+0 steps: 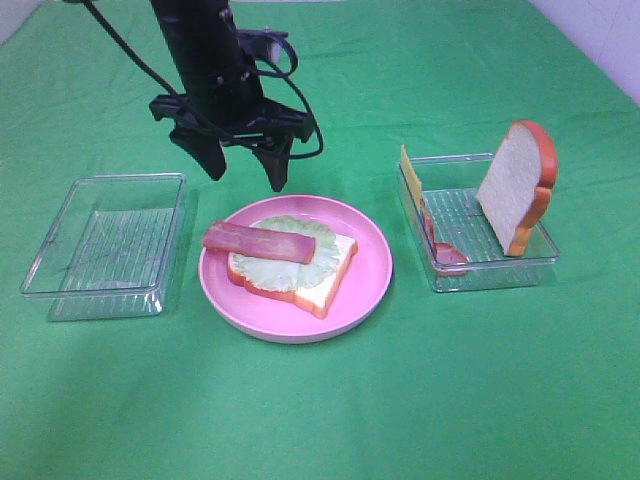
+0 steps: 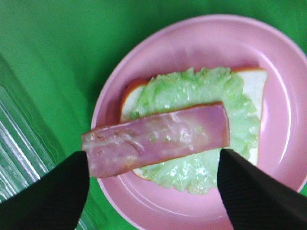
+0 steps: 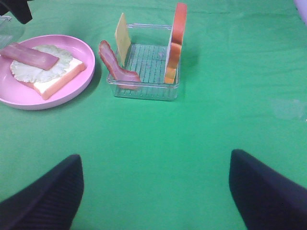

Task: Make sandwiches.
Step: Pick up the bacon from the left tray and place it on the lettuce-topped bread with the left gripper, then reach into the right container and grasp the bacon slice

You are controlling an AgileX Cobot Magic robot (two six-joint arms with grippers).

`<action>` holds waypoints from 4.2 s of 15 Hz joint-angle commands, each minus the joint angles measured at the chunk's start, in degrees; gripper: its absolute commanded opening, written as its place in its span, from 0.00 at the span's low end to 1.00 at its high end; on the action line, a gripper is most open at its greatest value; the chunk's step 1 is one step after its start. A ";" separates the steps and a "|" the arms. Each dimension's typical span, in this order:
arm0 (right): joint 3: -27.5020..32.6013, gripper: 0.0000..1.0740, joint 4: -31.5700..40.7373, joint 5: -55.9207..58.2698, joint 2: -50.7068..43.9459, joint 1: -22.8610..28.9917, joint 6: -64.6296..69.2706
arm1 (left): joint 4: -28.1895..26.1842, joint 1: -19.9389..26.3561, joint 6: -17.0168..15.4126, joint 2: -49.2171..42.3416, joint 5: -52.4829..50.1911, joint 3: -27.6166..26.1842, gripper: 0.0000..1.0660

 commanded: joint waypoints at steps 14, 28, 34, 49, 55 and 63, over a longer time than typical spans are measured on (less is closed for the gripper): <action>0.00 0.73 0.11 -0.52 -0.86 0.06 -0.74 | 2.46 -0.17 -2.81 -47.04 4.41 26.70 0.67; 0.00 0.73 0.11 -0.52 -0.86 0.06 -0.74 | 2.92 -0.17 1.49 -106.17 4.41 73.40 0.67; 0.00 0.73 0.11 -0.52 -0.86 0.06 -0.74 | 2.46 -0.17 6.36 -125.31 2.92 79.64 0.67; -1.55 0.72 4.35 -17.30 20.86 0.06 -0.74 | 0.46 -0.17 10.83 -131.15 -9.28 88.75 0.67; -18.05 0.71 8.54 -15.99 57.12 0.11 -2.06 | 0.46 -0.17 10.77 -131.15 -9.28 88.75 0.67; -40.97 0.71 9.85 -6.02 87.72 10.26 -6.02 | 0.46 -0.17 10.77 -131.15 -9.34 88.75 0.67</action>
